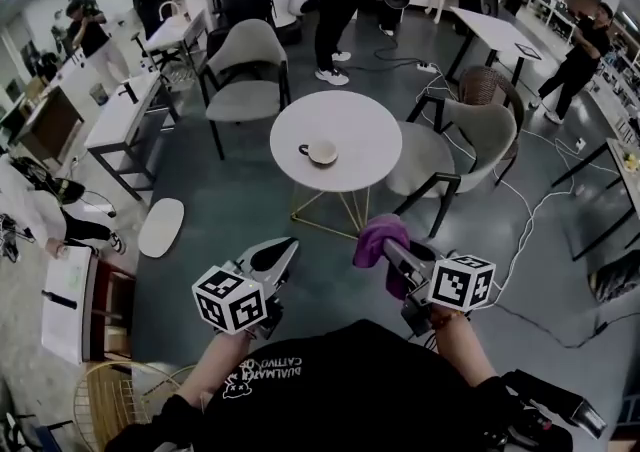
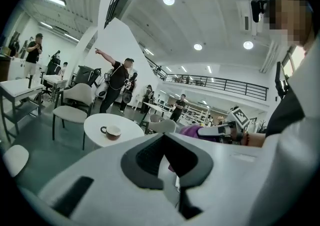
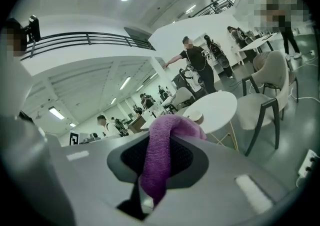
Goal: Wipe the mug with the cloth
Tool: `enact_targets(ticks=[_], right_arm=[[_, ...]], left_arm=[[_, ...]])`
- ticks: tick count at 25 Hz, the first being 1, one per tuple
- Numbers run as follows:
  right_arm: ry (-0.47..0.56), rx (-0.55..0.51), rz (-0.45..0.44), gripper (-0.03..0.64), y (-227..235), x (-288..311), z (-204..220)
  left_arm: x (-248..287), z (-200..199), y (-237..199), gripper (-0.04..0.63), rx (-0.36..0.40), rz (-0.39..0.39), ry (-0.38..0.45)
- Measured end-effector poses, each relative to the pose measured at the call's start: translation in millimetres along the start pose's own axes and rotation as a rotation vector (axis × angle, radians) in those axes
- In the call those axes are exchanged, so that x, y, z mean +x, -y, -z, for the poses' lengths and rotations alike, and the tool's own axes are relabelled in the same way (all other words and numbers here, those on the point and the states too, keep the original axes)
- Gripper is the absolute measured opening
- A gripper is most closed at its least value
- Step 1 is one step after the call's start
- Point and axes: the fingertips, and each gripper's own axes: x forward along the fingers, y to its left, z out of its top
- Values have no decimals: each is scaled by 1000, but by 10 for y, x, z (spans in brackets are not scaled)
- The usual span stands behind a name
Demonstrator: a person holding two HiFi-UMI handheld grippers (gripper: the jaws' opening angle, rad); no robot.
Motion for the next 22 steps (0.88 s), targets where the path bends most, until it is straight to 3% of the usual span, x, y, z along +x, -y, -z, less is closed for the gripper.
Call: enact_targets(ticks=[11, 22], right_arm=[[-33, 27, -29, 77, 303, 718, -396], [-93, -6, -103, 77, 796, 1648, -1346]], left_arm=[[325, -228, -596, -5, -56, -40, 3], [1084, -885, -1307, -5, -81, -116, 41]])
